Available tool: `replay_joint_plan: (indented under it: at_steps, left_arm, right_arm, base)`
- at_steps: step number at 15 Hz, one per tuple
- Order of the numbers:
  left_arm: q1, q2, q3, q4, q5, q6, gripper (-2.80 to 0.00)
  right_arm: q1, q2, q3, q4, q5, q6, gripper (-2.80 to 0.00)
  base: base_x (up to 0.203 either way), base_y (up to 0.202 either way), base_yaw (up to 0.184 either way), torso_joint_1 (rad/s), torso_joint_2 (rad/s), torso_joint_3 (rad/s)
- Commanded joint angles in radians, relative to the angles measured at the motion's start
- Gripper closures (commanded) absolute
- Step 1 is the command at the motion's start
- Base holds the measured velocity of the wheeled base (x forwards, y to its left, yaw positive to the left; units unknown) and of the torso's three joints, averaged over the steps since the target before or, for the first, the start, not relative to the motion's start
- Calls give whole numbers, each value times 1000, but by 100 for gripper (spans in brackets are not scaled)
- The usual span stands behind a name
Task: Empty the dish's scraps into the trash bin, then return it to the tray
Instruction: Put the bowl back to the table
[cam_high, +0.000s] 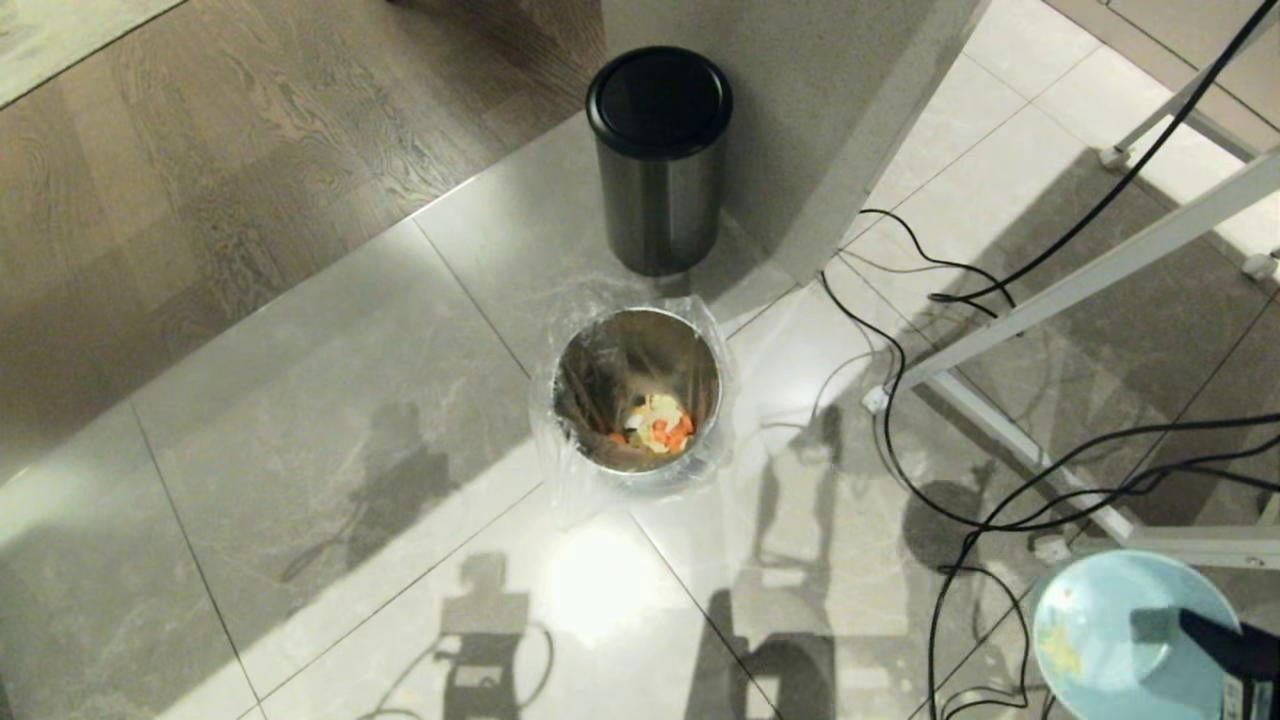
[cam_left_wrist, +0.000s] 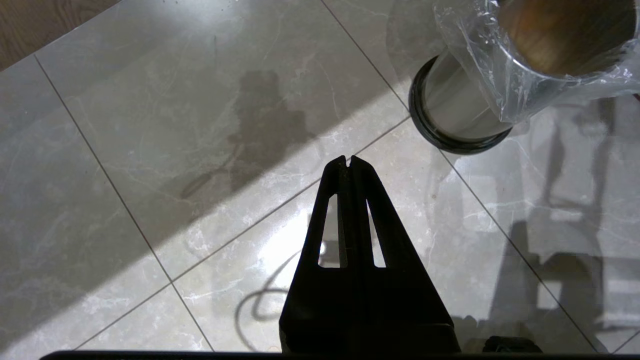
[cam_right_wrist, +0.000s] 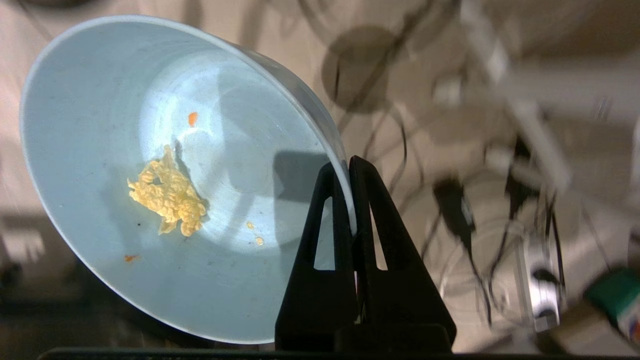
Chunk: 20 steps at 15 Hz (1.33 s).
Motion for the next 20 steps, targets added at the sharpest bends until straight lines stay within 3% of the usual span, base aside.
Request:
replay_joint_plan:
  at_steps: [1,7,16,18,20]
  left_arm:
    - [1,1,0,-1,1,-1,0]
    - [1,1,0,-1,1,-1,0]
    - [-1,1,0,-1,1,-1,0]
    - [-1,1,0,-1,1,-1,0]
    - [1,1,0,-1,1,-1,0]
  right_arm:
    - [1,139,-146,-23,-1,0,0]
    - [40,411,-497,-156,-2,-2,0]
    - [304,650,-692,-407,-35,2,0]
    - [340,677,-745,-417,-38,-51,0]
    - [374,717,-781,-508,-65,-176,0]
  base:
    - [0,0,0,0,0,0]
    - [0,0,0,0,0,0]
    - [0,0,0,0,0,0]
    - [0,0,0,0,0,0]
    - [0,0,0,0,0,0]
